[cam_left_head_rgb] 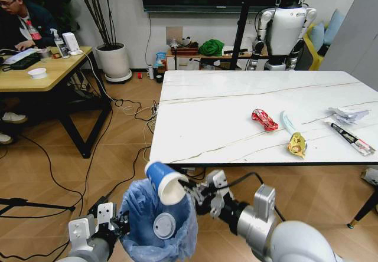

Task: Pick up the trash bin and place the trash from the table into it.

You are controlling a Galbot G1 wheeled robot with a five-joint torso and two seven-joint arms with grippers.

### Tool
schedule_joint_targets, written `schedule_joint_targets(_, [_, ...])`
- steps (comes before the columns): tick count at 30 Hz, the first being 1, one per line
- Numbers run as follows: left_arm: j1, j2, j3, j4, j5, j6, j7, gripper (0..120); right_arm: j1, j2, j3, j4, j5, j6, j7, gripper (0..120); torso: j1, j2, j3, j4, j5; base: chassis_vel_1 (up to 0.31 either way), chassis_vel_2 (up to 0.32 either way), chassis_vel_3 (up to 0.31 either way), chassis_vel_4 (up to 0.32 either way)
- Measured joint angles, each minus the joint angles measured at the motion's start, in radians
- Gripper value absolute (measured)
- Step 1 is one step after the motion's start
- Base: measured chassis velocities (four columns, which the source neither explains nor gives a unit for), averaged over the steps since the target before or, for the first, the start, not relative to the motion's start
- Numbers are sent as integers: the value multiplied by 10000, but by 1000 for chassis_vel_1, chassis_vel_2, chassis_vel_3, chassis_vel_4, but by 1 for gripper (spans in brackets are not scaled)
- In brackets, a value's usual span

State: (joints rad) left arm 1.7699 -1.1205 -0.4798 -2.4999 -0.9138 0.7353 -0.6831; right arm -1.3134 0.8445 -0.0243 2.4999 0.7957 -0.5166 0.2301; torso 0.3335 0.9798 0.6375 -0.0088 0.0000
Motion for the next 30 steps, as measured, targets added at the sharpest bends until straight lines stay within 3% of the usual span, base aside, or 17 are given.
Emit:
schedule_joint_targets(6, [71,-88,171,0,169,0,0,0,18,-54,-538,-136,-362,-151,195,4,2,0,1,2,0,0,0,0,0])
schedule_joint_targets(12, [13,-155,358,0,265,1,2,0,180,-156,-1151,-290,-535,-408,521,23,2,0,1,1,1,0,0,0,0])
schedule_joint_targets(15, [74,-233,500,0,384,0,13,0,225,-202,-1128,-320,-527,-433,637,40,2,-1,1,2,1,0,0,0,0])
schedule_joint_targets(16, [74,-233,500,0,384,0,13,0,225,-202,-1128,-320,-527,-433,637,40,2,-1,1,2,1,0,0,0,0])
schedule_joint_targets(20, [113,-276,510,0,448,0,39,0,326,-166,-513,-89,-181,-219,1113,57,2,-1,1,1,0,0,0,0,0])
schedule_joint_targets(25, [186,-282,482,0,469,0,57,0,346,-111,164,-12,-89,-149,1452,69,3,-1,1,3,0,0,0,0,0])
schedule_joint_targets(28, [289,-314,459,0,486,0,104,0,-75,227,1656,-8,-337,-129,1598,87,2,-1,1,1,2,0,0,0,0])
schedule_joint_targets(30, [302,-320,447,0,487,0,114,0,-244,336,2082,-7,-744,-83,1543,92,2,-1,1,2,1,0,0,0,0])
